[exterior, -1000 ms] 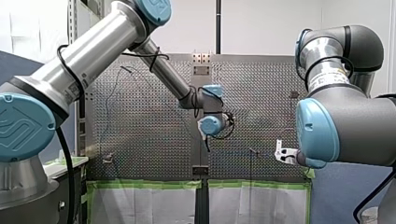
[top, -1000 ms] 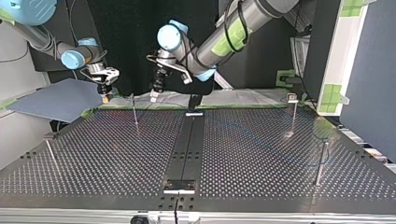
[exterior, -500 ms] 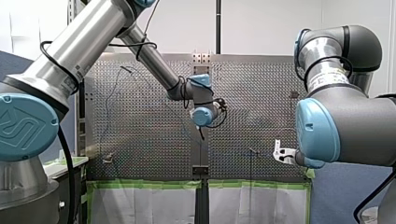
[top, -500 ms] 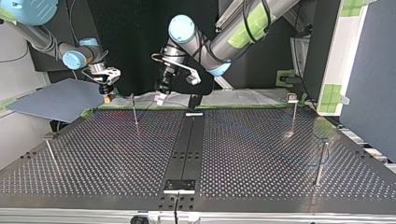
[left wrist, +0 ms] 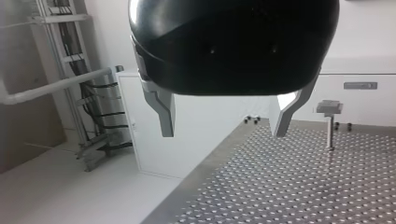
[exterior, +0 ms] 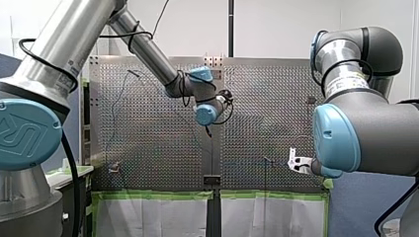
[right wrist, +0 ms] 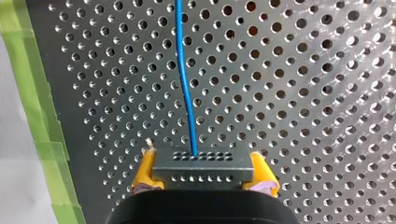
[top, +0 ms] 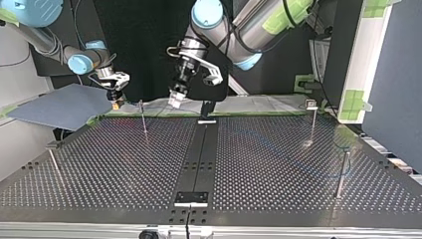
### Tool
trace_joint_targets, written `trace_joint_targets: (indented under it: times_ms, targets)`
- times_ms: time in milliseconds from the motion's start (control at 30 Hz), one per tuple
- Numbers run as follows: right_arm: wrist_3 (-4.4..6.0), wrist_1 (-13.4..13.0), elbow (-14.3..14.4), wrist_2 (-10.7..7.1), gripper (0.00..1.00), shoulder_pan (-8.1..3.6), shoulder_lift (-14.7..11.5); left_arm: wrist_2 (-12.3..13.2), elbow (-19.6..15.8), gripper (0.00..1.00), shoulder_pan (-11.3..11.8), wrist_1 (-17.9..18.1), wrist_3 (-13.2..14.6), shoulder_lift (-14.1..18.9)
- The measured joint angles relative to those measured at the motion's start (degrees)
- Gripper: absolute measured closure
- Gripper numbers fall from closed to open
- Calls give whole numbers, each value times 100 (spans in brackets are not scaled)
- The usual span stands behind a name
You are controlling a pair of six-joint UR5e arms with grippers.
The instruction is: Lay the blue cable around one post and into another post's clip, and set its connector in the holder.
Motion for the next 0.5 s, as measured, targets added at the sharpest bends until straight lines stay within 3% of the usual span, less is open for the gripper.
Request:
trace_joint_targets:
  times_ms: [500]
  targets:
    - [1, 6, -1, -4, 100, 35, 0, -3, -910, 2, 24, 154, -55, 910]
